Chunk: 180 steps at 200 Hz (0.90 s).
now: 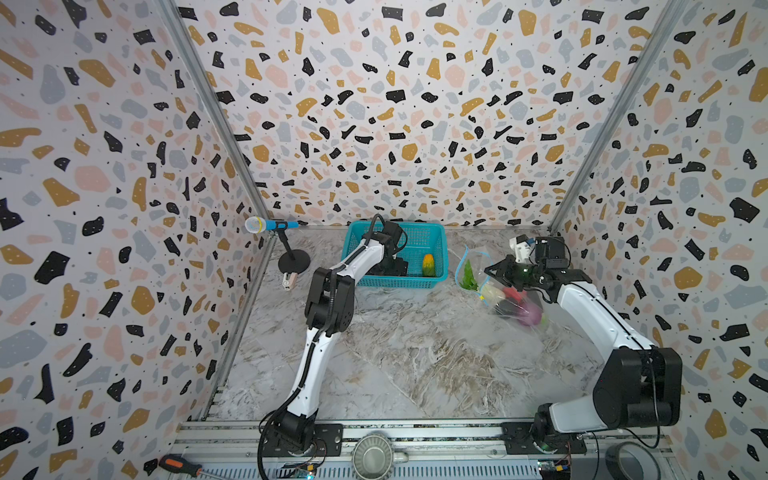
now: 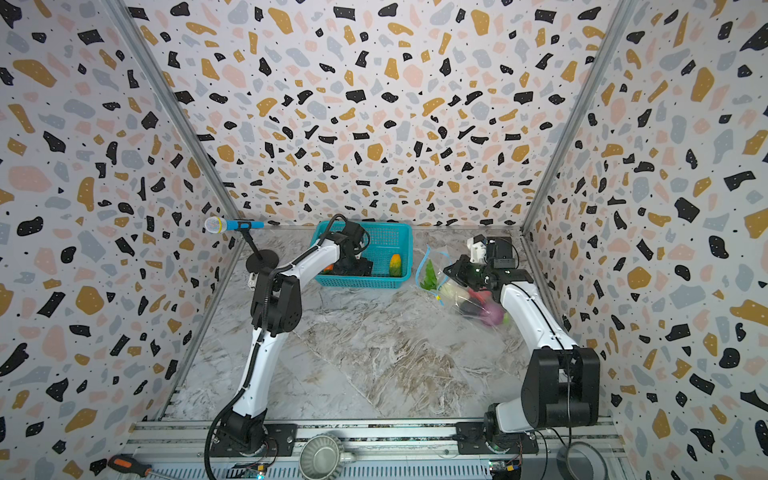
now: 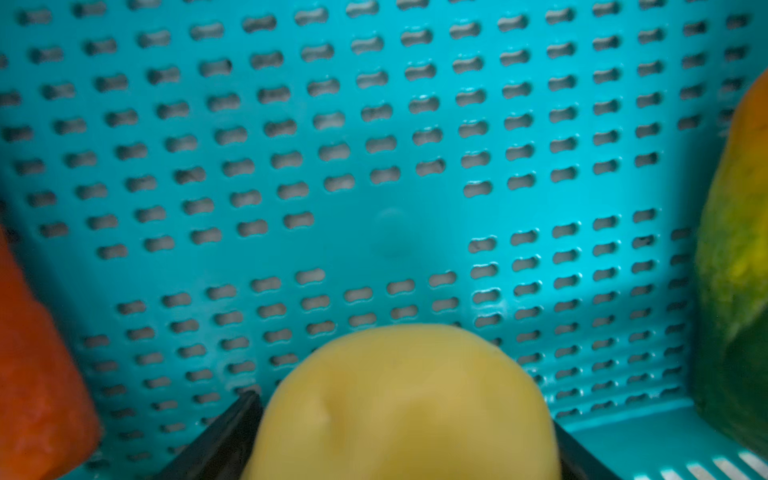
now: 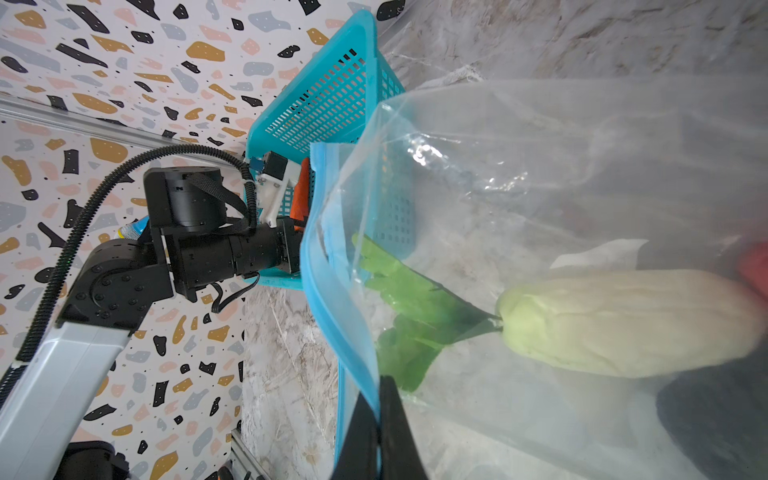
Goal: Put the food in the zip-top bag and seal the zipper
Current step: 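Lower the left gripper and grasp the yellow potato in the basket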
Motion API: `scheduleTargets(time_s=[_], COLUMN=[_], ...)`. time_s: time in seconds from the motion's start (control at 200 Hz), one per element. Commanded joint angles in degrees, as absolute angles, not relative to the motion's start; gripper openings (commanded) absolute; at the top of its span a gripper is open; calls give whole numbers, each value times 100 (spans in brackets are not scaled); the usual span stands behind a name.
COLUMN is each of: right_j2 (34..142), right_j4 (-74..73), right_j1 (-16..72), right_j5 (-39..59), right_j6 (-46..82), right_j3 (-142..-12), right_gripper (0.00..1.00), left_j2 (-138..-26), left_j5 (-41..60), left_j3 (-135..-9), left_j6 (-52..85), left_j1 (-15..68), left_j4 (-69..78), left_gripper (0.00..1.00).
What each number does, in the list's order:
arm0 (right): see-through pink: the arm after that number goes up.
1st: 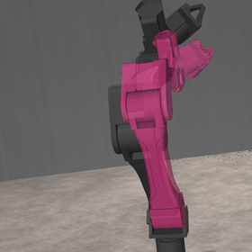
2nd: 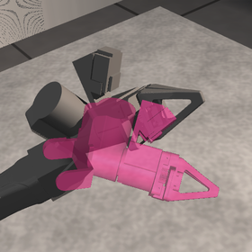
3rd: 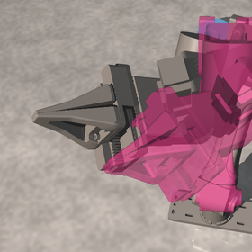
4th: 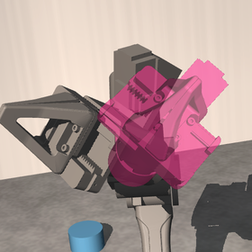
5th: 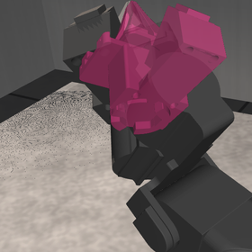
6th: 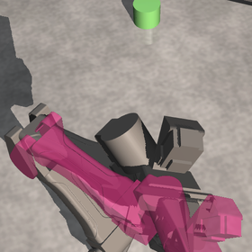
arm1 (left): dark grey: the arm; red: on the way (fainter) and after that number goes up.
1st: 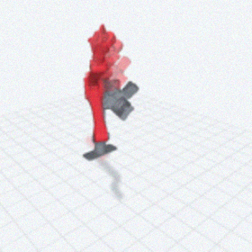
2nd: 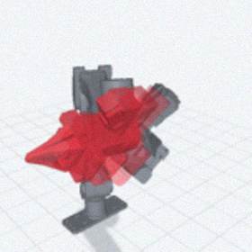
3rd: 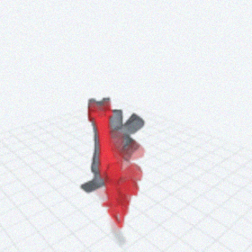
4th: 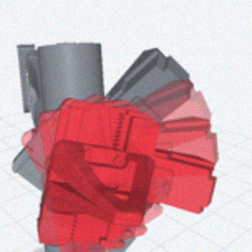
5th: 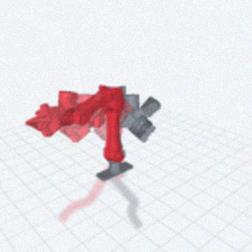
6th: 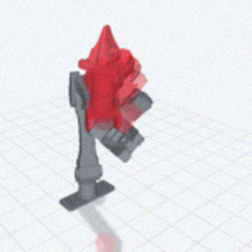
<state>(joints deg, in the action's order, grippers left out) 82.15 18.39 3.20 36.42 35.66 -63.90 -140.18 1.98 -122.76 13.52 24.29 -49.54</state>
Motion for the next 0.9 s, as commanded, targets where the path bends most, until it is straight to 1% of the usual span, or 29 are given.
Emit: scheduleTargets(time_s=[0.0,0.08,0.365,0.671,0.896], right_j2=[8127,8136,8139,8147,8212], right_j4=[1846,1838,1827,1819,1766], right_j1=[281,282,287,286,283], right_j5=[3656,3665,3658,3664,3656], right_j6=[3490,3496,3512,3530,3543], right_j3=[-6381,-6390,-6381,-6389,-6376], right_gripper=[0,0,0,0,0], left_j2=[-14036,-14034,-14024,-14014,-13861], left_j5=[316,325,392,457,647], left_j3=[-12325,-12400,-12546,-12630,-12548], left_j6=[1322,1318,1475,1547,1595], left_j1=[2455,2457,2400,2356,2347], left_j4=[-4992,-5011,-4876,-4758,-4560], left_gripper=[86,82,64,56,54])
